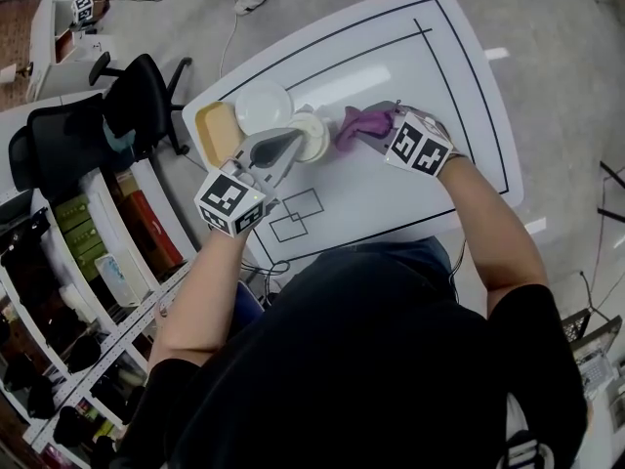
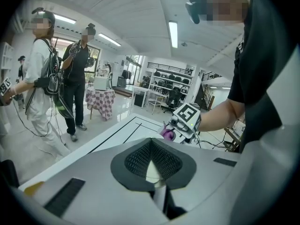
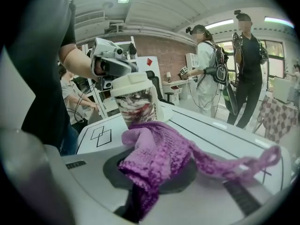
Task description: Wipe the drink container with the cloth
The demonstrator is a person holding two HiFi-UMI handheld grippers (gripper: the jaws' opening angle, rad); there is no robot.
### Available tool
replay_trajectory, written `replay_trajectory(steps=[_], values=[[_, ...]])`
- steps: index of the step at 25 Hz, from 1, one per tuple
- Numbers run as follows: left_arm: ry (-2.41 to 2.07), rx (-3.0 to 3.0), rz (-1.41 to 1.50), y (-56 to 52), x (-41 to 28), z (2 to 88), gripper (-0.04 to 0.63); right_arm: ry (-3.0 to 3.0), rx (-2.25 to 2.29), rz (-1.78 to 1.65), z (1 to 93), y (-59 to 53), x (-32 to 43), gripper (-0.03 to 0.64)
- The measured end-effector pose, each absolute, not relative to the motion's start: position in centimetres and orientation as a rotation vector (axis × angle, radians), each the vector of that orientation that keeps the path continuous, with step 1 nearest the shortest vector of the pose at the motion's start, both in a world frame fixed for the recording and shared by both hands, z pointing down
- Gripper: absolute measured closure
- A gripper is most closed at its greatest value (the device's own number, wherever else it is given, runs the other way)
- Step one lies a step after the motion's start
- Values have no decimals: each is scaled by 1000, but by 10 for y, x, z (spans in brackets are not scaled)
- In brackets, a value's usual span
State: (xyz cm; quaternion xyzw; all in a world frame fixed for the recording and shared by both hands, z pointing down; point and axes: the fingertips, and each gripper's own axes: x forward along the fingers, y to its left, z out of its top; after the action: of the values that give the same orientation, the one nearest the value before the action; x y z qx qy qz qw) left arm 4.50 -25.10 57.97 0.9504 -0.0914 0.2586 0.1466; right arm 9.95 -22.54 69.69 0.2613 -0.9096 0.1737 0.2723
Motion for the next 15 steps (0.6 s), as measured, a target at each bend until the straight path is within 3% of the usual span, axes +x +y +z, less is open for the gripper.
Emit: replay_trajectory(steps=[8,15], values=[[-260,2737,745,-252,46,582,574,-2589,744,365,631,-268,92,538],[-273,2738,732,-253,48,581,574,-2613,839,491,642,-280,80,543]])
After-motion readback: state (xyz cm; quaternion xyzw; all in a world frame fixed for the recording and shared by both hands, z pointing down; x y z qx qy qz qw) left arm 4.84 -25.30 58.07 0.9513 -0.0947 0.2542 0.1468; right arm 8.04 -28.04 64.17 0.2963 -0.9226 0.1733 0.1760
